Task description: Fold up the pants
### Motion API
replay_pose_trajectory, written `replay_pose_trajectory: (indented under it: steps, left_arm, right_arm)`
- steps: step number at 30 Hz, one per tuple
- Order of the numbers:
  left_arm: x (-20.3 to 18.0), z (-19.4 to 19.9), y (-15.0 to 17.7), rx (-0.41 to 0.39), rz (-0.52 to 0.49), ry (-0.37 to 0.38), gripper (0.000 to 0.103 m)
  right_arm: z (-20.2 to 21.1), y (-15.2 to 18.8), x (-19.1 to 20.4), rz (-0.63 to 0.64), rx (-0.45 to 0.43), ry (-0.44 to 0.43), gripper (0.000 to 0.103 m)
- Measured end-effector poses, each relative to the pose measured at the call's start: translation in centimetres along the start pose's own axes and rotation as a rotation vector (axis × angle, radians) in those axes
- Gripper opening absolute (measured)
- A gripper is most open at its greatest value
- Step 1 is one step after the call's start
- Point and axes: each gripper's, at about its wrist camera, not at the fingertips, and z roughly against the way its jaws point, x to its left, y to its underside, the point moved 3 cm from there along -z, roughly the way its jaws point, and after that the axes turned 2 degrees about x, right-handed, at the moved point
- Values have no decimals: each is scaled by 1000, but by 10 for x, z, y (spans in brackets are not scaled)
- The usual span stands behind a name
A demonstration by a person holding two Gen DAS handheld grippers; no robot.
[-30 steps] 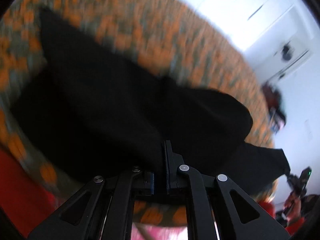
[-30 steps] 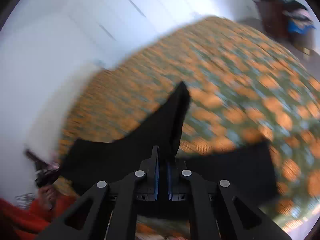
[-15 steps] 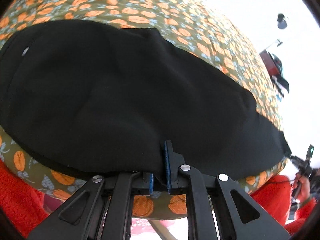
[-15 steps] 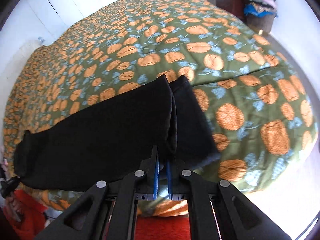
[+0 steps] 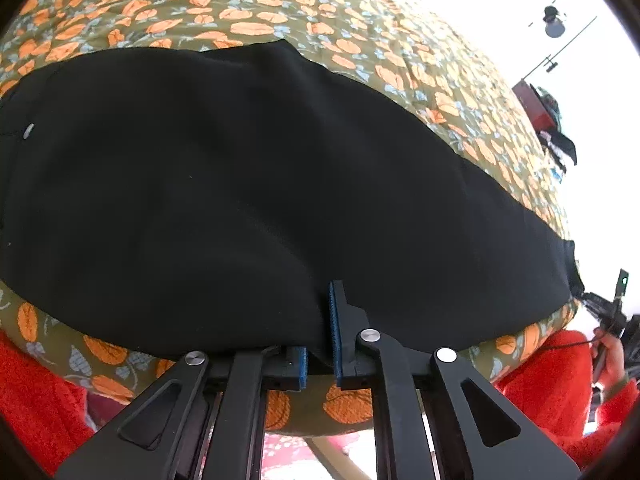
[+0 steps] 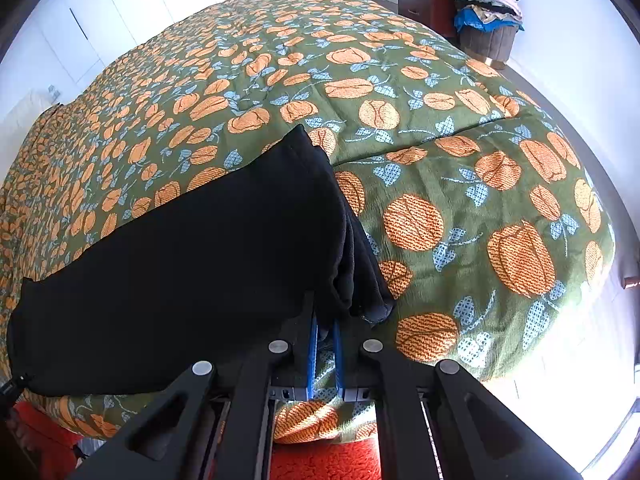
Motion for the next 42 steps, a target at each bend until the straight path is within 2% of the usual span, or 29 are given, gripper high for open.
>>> replay_pose_trajectory:
  steps: [12,14,16,18,19,20,21,22,23,24,26,28,30,32,36,39,41,42]
  left_arm:
    - [-5,-18,10,60,-52,-86,5]
    - [-8,-20,9,61,-65,-103,7]
    - [-9,-17,9,51,-78,-126,13]
    - [-12,-13,9,49,-85,-146,31]
    - [-12,-11,10,57,-88,-160,51]
    - [-11,-7,12,64,-86,-175,61]
    - [-10,-3,14,68,-83,-179,61]
    - [-9,3,16,78,-84,-179,61]
    - [-8,9,19,86,-88,-180,61]
    - [-8,18,23,87,-92,-185,61]
    - [-8,35,31,61,-103,-197,62]
    - [-7,55,31,-2,-114,-217,65]
    - [-8,71,18,-86,-121,-232,69]
    - [-8,79,-3,-156,-138,-239,79]
    - [1,70,-45,-258,-158,-293,79]
    - [34,44,-63,-225,-93,-341,79]
    - [62,21,-62,-119,-44,-409,79]
    - [80,4,-56,-31,-18,-445,81]
  right_arm:
    - [-4,2,6,26,9,27,7]
    - [-4,2,7,32,8,34,7]
    - [-1,2,8,43,-1,50,8]
    - [2,3,10,53,-13,55,22]
    - [4,4,11,62,-23,33,36]
    - [6,4,13,72,-32,16,49]
    - [10,6,15,87,-46,7,53]
    - [14,7,17,99,-66,27,66]
    - [22,9,17,99,-102,91,82]
    - [27,10,16,92,-129,109,87]
    - [42,12,12,63,-193,133,88]
    - [57,16,9,28,-258,175,88]
    - [70,17,14,32,-316,180,88]
    - [80,15,28,73,-355,152,89]
    - [69,8,55,183,-301,67,89]
    - [52,12,61,209,-248,82,89]
    - [43,12,60,212,-204,84,89]
    - [43,13,58,208,-200,84,89]
